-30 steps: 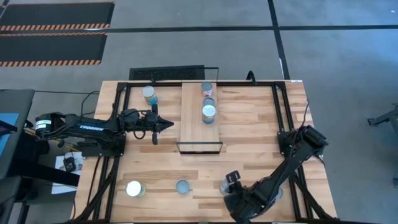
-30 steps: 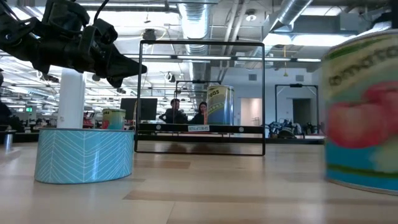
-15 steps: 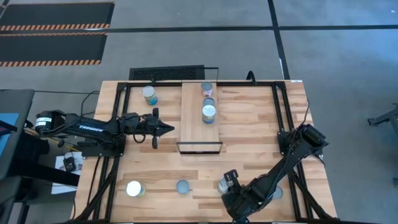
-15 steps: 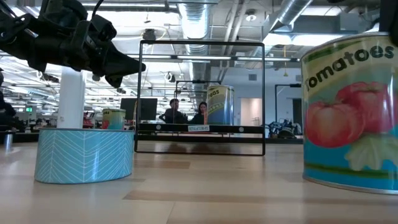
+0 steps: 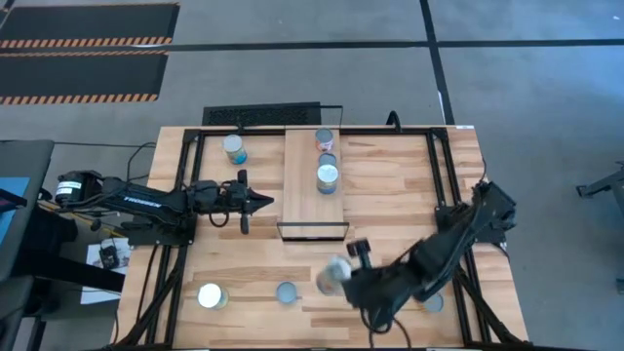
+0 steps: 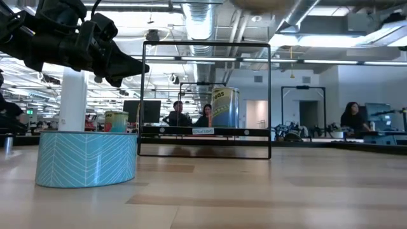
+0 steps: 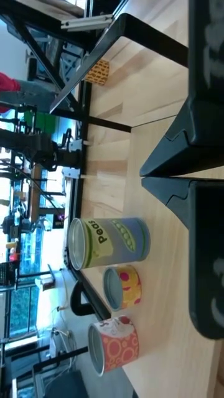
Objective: Pick and place cans onto a shelf
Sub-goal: Put the canned tomatoes on the shelf
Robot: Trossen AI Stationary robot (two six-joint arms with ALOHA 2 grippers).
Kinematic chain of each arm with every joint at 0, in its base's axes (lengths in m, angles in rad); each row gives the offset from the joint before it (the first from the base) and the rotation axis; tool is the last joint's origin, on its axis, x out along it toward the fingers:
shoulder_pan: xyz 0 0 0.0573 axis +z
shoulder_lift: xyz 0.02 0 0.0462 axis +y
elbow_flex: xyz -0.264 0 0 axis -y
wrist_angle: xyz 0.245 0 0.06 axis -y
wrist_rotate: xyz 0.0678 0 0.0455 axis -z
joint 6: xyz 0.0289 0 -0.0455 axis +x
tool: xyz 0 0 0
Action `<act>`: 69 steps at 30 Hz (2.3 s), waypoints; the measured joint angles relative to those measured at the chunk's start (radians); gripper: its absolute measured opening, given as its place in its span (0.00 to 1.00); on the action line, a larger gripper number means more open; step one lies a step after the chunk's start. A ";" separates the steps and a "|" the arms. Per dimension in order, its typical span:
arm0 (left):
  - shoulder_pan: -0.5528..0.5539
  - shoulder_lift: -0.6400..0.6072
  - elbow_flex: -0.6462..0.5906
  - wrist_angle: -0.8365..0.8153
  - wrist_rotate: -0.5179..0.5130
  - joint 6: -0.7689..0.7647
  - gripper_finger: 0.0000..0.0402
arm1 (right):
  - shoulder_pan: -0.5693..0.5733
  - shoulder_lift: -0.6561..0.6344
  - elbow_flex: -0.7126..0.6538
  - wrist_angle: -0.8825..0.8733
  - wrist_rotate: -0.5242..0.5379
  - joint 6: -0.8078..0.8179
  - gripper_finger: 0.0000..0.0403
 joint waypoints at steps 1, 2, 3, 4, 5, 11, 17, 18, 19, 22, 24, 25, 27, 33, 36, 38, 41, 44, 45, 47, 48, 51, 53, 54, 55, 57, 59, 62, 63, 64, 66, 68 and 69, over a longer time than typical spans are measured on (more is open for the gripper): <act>0.000 0.000 0.000 0.000 0.000 0.001 0.00 | -0.014 -0.003 0.040 -0.021 0.031 -0.030 0.02; 0.000 0.000 0.000 0.000 0.000 0.001 0.00 | -0.030 -0.006 0.079 -0.042 0.062 -0.055 0.01; 0.000 0.000 0.000 0.000 0.000 0.001 0.00 | -0.048 -0.009 0.114 -0.063 0.090 -0.076 0.01; 0.000 0.000 0.000 0.000 0.000 0.001 0.00 | -0.071 -0.012 0.147 -0.087 0.113 -0.096 0.01; 0.000 0.000 0.000 0.000 0.000 0.000 0.00 | -0.098 -0.016 0.175 -0.112 0.130 -0.112 0.01; 0.000 0.000 0.000 0.000 -0.017 -0.017 0.00 | -0.310 -0.027 0.233 -0.315 0.134 -0.148 0.01; 0.000 0.000 0.000 0.000 -0.038 -0.020 0.00 | -0.422 -0.027 0.153 -0.340 0.078 -0.179 0.01; 0.000 0.000 0.000 0.000 -0.038 -0.018 0.00 | -0.426 -0.031 0.132 -0.329 0.069 -0.182 0.01; 0.000 0.000 0.000 0.000 -0.041 -0.015 0.00 | -0.430 -0.040 0.106 -0.325 0.055 -0.183 0.01; 0.000 0.000 0.000 0.000 -0.044 -0.013 0.00 | -0.437 -0.090 0.002 -0.266 0.029 -0.185 0.01; 0.000 0.000 0.000 0.000 -0.045 -0.004 0.00 | -0.448 -0.136 -0.085 -0.204 -0.002 -0.190 0.00; 0.000 0.000 0.000 -0.002 -0.045 0.000 0.00 | -0.452 -0.164 -0.130 -0.168 -0.019 -0.194 0.00; 0.000 0.000 0.000 -0.004 -0.046 0.003 0.00 | -0.463 -0.227 -0.223 -0.089 -0.041 -0.204 0.00; 0.000 0.000 0.000 -0.007 -0.049 0.006 0.00 | -0.518 -0.381 -0.472 0.059 -0.140 -0.344 0.00; 0.000 0.000 0.000 -0.007 -0.065 0.006 0.00 | -0.558 -0.439 -0.585 0.147 -0.182 -0.433 0.00; 0.000 0.000 0.000 -0.007 -0.067 0.007 0.00 | -0.589 -0.469 -0.654 0.194 -0.201 -0.487 0.00; 0.000 0.000 0.000 -0.007 -0.069 0.013 0.00 | -0.625 -0.479 -0.731 0.263 -0.274 -0.569 0.00; 0.000 0.000 0.000 -0.007 -0.072 0.014 0.00 | -0.639 -0.473 -0.762 0.297 -0.320 -0.665 0.00; 0.000 0.000 0.000 -0.008 -0.072 0.014 0.00 | -0.641 -0.464 -0.765 0.305 -0.334 -0.697 0.00; 0.000 0.000 0.000 -0.008 -0.072 0.014 0.00 | -0.644 -0.438 -0.768 0.304 -0.361 -0.753 0.00; 0.000 0.000 0.000 -0.007 -0.072 0.014 0.00 | -0.646 -0.427 -0.769 0.305 -0.365 -0.788 0.00; 0.000 0.000 0.000 -0.007 -0.083 0.014 0.00 | -0.649 -0.397 -0.769 0.321 -0.365 -0.894 0.00; 0.000 0.000 0.000 -0.009 -0.086 0.014 0.00 | -0.655 -0.377 -0.769 0.324 -0.366 -0.965 0.00; 0.000 0.000 0.000 -0.009 -0.086 0.014 0.00 | -0.660 -0.366 -0.769 0.335 -0.367 -1.004 0.01; 0.000 0.000 0.000 -0.009 -0.086 0.014 0.00 | -0.664 -0.359 -0.769 0.340 -0.368 -1.040 0.01; 0.000 0.000 0.000 -0.009 -0.086 0.014 0.00 | -0.675 -0.344 -0.769 0.352 -0.368 -1.099 0.01; 0.000 0.000 0.000 -0.009 -0.087 0.014 0.00 | -0.684 -0.331 -0.768 0.370 -0.367 -1.145 0.01; 0.000 0.000 0.000 -0.011 -0.090 0.014 0.00 | -0.690 -0.317 -0.768 0.388 -0.367 -1.193 0.01; 0.000 0.000 0.000 -0.010 -0.090 0.014 0.00 | -0.689 -0.316 -0.768 0.387 -0.368 -1.201 0.01; 0.000 0.000 0.000 -0.008 -0.090 0.014 0.00 | -0.690 -0.317 -0.768 0.385 -0.368 -1.208 0.01; 0.000 0.000 0.000 -0.011 -0.090 0.014 0.00 | -0.695 -0.318 -0.768 0.403 -0.379 -1.219 0.01; 0.000 0.000 0.000 -0.007 -0.090 0.014 0.00 | -0.695 -0.318 -0.768 0.417 -0.404 -1.219 0.01; 0.000 0.000 0.000 -0.008 -0.090 0.014 0.00 | -0.696 -0.318 -0.768 0.422 -0.418 -1.219 0.01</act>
